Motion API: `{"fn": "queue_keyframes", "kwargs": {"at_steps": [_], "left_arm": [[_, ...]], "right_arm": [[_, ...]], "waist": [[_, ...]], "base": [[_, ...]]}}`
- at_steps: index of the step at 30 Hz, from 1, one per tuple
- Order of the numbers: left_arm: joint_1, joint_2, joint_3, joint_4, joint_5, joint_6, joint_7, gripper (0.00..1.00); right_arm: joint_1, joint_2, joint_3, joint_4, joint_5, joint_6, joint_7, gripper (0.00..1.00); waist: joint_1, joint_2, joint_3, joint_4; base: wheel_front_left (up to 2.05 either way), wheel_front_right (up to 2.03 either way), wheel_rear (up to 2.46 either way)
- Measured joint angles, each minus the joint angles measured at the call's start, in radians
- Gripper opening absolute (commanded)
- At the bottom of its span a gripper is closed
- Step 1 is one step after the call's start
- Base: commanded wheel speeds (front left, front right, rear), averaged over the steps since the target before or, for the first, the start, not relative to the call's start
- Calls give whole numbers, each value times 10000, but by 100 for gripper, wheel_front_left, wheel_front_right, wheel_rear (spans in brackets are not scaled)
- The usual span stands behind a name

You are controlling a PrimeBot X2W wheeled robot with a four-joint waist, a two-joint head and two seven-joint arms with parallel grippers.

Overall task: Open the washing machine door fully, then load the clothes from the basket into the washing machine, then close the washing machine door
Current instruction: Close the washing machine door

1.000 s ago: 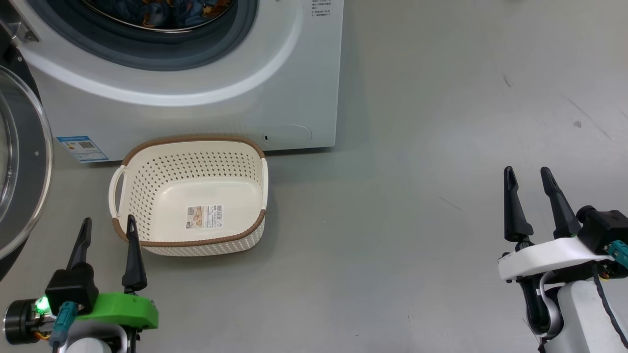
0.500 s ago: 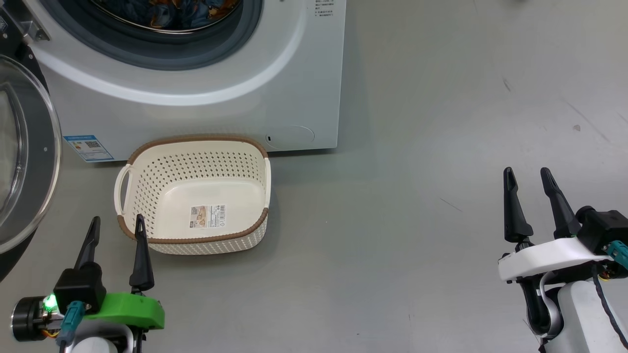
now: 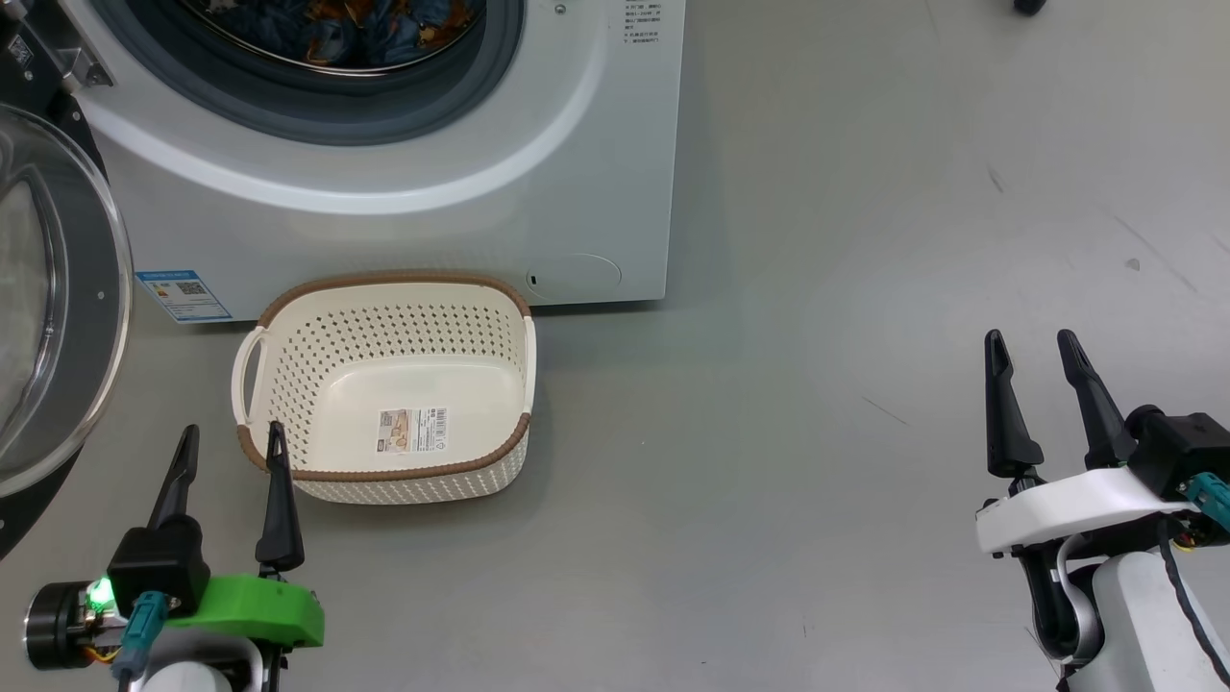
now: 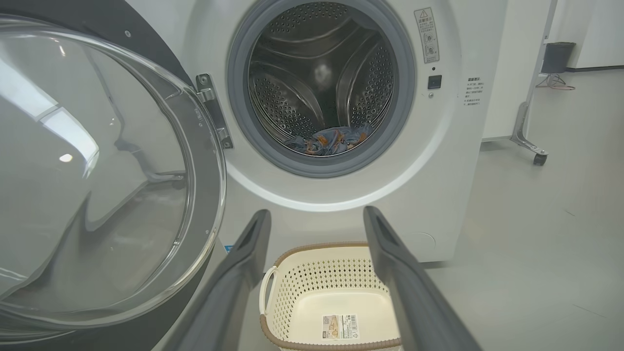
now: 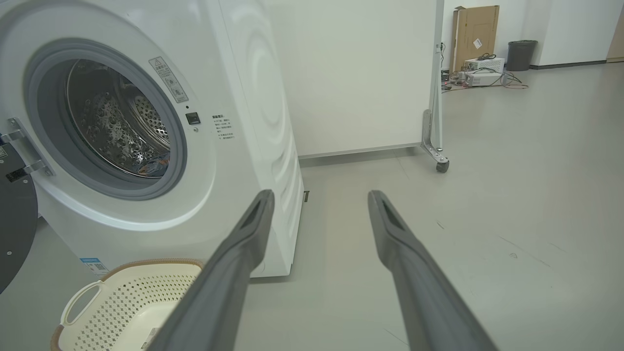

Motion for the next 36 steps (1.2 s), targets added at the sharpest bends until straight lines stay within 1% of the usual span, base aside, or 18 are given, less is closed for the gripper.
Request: {"fn": "queue_keyframes", "kwargs": {"at_steps": [7, 15, 22, 29, 33, 36], "left_arm": [[6, 0, -88, -19, 0, 0, 0, 100], [16, 0, -284, 10, -17, 0, 0, 100], [21, 0, -284, 6, -29, 12, 0, 100], [27, 0, -280, 4, -48, 186, 0, 100], [32, 2, -270, 8, -196, 198, 0, 100], [42, 2, -263, 12, -314, 303, 0, 100]], "right_arm": [[153, -38, -123, -58, -75, 0, 0, 100], [181, -61, -190, -123, -115, 0, 0, 100], [334, -59, -182, -236, -176, 0, 0, 100], [380, -59, -188, -288, -192, 0, 0, 100], [418, -56, -198, -290, -201, 0, 0, 100], [442, -56, -192, -316, -228, 0, 0, 100]], "waist": [[0, 0, 14, 168], [0, 0, -80, 550], [0, 0, -121, 980], [0, 0, -124, 1508], [0, 0, -126, 1799], [0, 0, -121, 2020]], "base": [[0, 0, 0], [0, 0, 0], [0, 0, 0], [0, 0, 0], [0, 0, 0], [0, 0, 0]]}}
